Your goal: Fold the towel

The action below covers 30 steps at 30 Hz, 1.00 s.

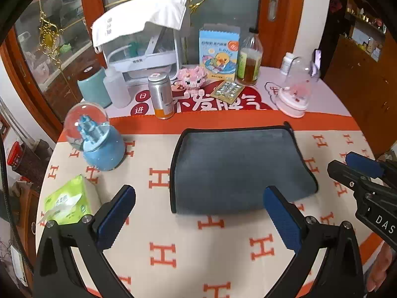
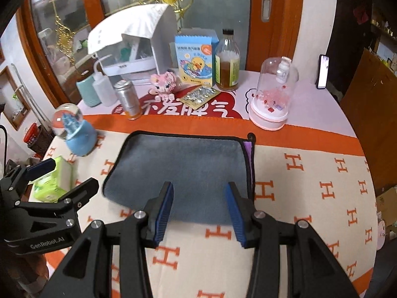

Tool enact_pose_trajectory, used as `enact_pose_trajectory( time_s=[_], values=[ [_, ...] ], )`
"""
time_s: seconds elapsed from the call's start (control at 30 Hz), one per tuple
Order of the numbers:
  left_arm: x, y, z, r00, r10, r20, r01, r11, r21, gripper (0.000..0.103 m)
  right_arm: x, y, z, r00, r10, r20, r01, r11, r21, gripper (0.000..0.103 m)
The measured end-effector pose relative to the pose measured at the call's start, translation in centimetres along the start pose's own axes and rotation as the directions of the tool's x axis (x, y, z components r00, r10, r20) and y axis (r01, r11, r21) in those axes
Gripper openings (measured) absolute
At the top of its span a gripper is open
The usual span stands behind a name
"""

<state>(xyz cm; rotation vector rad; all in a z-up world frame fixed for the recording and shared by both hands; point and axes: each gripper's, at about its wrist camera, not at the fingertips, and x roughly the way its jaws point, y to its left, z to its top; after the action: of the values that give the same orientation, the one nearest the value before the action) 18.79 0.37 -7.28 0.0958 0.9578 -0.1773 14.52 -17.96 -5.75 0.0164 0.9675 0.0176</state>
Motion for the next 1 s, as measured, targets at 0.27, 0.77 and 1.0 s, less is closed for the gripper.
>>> enact_pose_trajectory(
  time_s=[0.27,0.77,1.0],
  values=[
    [-5.1,-0.9,-2.4,0.999,-0.001,0.037,0.001,1.000,0.022,0.102,-4.4,0.7,-2.3,1.000,0.020,0.022,-0.020,1.000,-0.005,0.044],
    [-11.3,-0.5,-5.9,0.997,-0.055,0.062,0.056,0.998,-0.013,0.102,-10.0,2.0,-6.6,0.996,0.080,0.046,-0.079,0.996,-0.037,0.044],
    [-13.8,-0.9,-7.8,0.994,-0.076,0.082,0.077,0.997,-0.003,0.102,-11.4,2.5,-8.6,0.995,0.082,0.057,-0.078,0.994,-0.080,0.048]
  ],
)
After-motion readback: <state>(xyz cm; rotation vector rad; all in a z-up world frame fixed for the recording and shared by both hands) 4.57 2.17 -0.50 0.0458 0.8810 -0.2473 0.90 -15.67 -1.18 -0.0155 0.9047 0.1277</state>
